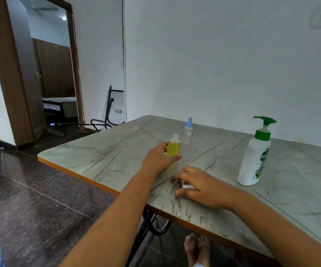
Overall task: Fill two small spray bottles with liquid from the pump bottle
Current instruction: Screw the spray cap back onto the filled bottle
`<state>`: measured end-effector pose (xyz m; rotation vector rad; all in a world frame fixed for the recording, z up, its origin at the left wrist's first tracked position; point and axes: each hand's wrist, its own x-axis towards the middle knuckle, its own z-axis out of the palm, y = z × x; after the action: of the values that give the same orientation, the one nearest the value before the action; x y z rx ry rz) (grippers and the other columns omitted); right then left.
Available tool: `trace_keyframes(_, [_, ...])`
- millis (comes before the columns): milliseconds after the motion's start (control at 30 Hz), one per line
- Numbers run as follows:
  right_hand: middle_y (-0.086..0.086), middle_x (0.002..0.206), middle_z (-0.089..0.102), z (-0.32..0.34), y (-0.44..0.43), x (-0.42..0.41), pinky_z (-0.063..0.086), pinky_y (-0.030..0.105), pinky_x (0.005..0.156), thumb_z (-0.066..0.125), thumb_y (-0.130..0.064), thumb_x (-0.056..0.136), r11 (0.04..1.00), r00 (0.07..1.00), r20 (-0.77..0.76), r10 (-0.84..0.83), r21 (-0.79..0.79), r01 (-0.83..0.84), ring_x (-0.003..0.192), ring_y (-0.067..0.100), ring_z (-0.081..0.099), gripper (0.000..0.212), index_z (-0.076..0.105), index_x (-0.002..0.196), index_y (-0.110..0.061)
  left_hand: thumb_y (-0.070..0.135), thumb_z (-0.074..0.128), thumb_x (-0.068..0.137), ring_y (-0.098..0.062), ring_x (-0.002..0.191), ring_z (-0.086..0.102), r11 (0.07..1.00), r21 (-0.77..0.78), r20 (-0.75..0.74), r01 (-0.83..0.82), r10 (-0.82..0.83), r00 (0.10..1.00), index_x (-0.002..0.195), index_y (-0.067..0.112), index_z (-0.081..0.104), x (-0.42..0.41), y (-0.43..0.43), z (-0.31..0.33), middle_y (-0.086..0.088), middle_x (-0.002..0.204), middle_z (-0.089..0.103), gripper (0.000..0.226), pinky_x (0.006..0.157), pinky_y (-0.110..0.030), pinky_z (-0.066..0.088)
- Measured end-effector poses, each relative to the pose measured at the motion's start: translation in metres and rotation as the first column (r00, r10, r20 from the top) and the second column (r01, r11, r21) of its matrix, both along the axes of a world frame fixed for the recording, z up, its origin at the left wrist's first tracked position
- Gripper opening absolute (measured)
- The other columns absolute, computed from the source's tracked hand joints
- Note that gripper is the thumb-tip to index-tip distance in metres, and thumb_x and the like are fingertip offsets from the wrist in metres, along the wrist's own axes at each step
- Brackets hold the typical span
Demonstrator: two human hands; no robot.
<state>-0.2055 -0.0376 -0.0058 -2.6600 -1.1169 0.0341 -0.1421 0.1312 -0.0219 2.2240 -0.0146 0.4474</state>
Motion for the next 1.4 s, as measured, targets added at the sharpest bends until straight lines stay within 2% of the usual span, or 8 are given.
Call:
trace_keyframes(467, [-0.009,0.108,0.052,0.038,-0.011,0.021,0.041,0.014,0.077,0.072,-0.037,0.08,0.978,0.98,-0.154,-0.13,-0.182,0.101,0.102,0.008,0.052,0.043,0.056,0.12,-0.034,0.045,0.069,0.079,-0.018,0.115,0.055,0.999,-0.033,0.015,-0.015,0.015,1.0,0.131,0.022,0.049,0.006,-0.002,-0.001,-0.001,0.129,0.058,0.06,0.097,-0.036,0.046])
trace_keyframes(700, [-0.004,0.131,0.049,0.046,-0.019,0.021,0.039,0.031,0.094,0.073,-0.042,0.077,0.903,0.956,-0.14,-0.257,-0.388,0.186,0.115,0.016,0.044,0.061,0.045,0.131,-0.039,0.047,0.066,0.081,-0.019,0.118,0.052,1.0,-0.005,-0.026,-0.016,0.016,1.0,0.136,0.022,0.044,0.008,-0.003,0.0,-0.001,0.134,0.054,0.064,0.097,-0.035,0.044])
trace_keyframes(967, [-0.002,0.118,0.053,0.055,-0.013,0.031,0.042,0.02,0.081,0.066,-0.026,0.086,0.931,0.975,-0.025,-0.22,-0.303,0.202,0.099,0.011,0.05,0.041,0.054,0.126,-0.028,0.047,0.065,0.081,-0.02,0.118,0.053,1.0,-0.016,-0.012,-0.02,0.019,1.0,0.135,0.022,0.045,0.006,-0.003,0.001,-0.001,0.133,0.055,0.063,0.098,-0.038,0.046])
trace_keyframes(1067, [-0.002,0.109,0.054,0.073,-0.009,0.038,0.045,0.016,0.072,0.066,-0.017,0.086,0.974,0.976,-0.012,-0.218,0.055,0.219,0.086,0.006,0.053,0.038,0.058,0.123,-0.02,0.046,0.065,0.082,-0.019,0.115,0.054,0.999,-0.036,0.002,-0.007,0.007,1.0,0.132,0.023,0.048,0.005,-0.002,0.002,0.0,0.13,0.057,0.057,0.096,-0.038,0.046])
trace_keyframes(1133, [0.004,0.111,0.06,0.083,-0.003,0.048,0.052,0.027,0.081,0.068,-0.014,0.085,0.871,0.971,0.0,-0.239,0.441,0.214,0.089,0.012,0.059,0.035,0.061,0.119,-0.017,0.046,0.064,0.083,-0.018,0.114,0.055,0.999,-0.048,0.011,-0.007,0.008,1.0,0.13,0.024,0.05,0.005,-0.001,0.002,0.001,0.128,0.058,0.054,0.096,-0.038,0.046])
trace_keyframes(1233, [0.007,0.104,0.066,0.089,0.009,0.064,0.056,0.034,0.084,0.069,-0.012,0.085,0.455,0.961,0.001,-0.278,0.881,0.131,0.087,0.016,0.065,0.026,0.062,0.11,-0.016,0.044,0.064,0.084,-0.019,0.113,0.055,0.997,-0.073,0.022,-0.012,0.014,1.0,0.131,0.023,0.05,0.004,-0.001,0.003,0.0,0.128,0.058,0.053,0.096,-0.037,0.046])
trace_keyframes(1333, [0.002,0.091,0.07,0.084,0.022,0.077,0.055,0.039,0.088,0.066,-0.013,0.088,0.143,0.961,-0.064,-0.269,0.984,0.106,0.084,0.013,0.068,0.017,0.059,0.1,-0.023,0.042,0.064,0.085,-0.018,0.113,0.056,0.996,-0.089,0.041,-0.016,0.019,0.999,0.131,0.021,0.05,0.004,-0.002,0.004,-0.001,0.127,0.059,0.052,0.095,-0.034,0.047])
trace_keyframes(1400, [-0.002,0.089,0.069,0.078,0.029,0.083,0.054,0.04,0.09,0.065,-0.014,0.089,0.072,0.959,-0.09,-0.27,0.991,0.114,0.086,0.011,0.068,0.018,0.056,0.101,-0.023,0.042,0.063,0.085,-0.018,0.113,0.056,0.997,-0.081,0.049,-0.019,0.023,0.999,0.131,0.021,0.049,0.004,-0.003,0.003,-0.001,0.127,0.059,0.052,0.095,-0.033,0.046])
